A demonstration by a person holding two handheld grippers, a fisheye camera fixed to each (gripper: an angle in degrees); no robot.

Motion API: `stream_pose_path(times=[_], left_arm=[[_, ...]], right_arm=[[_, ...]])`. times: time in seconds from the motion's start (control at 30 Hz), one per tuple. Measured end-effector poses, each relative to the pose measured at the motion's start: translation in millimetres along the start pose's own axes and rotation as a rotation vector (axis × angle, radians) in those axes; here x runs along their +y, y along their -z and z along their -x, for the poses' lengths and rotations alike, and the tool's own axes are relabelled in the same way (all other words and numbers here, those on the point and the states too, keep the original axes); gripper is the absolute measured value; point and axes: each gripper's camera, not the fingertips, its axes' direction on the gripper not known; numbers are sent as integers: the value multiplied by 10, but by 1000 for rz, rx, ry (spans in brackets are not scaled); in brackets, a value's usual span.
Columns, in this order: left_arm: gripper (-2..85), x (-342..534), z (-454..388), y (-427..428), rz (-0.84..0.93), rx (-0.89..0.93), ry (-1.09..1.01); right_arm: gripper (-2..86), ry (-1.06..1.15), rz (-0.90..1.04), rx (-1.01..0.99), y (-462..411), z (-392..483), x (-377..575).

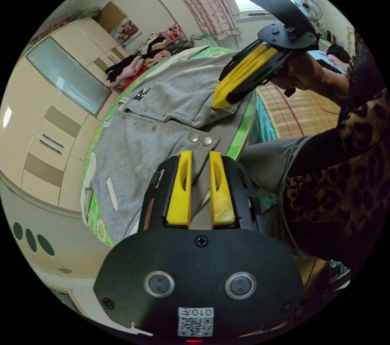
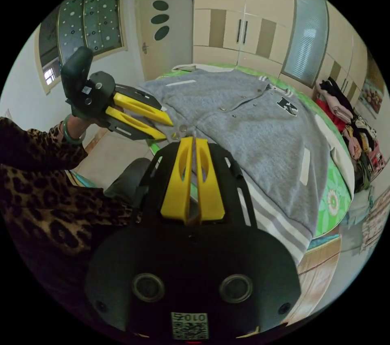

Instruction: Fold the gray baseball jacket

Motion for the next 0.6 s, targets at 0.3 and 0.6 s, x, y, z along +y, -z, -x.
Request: stream_pose_path(times=[0.3,0.6], left_arm=[[32,3,-42,41,40,-21,-64],[0,111,345,12,6,101,69]], right_arm=[[31,-154,-97,-132,243,-617,153],[30,-197,-154,-238,423,-1066,279]])
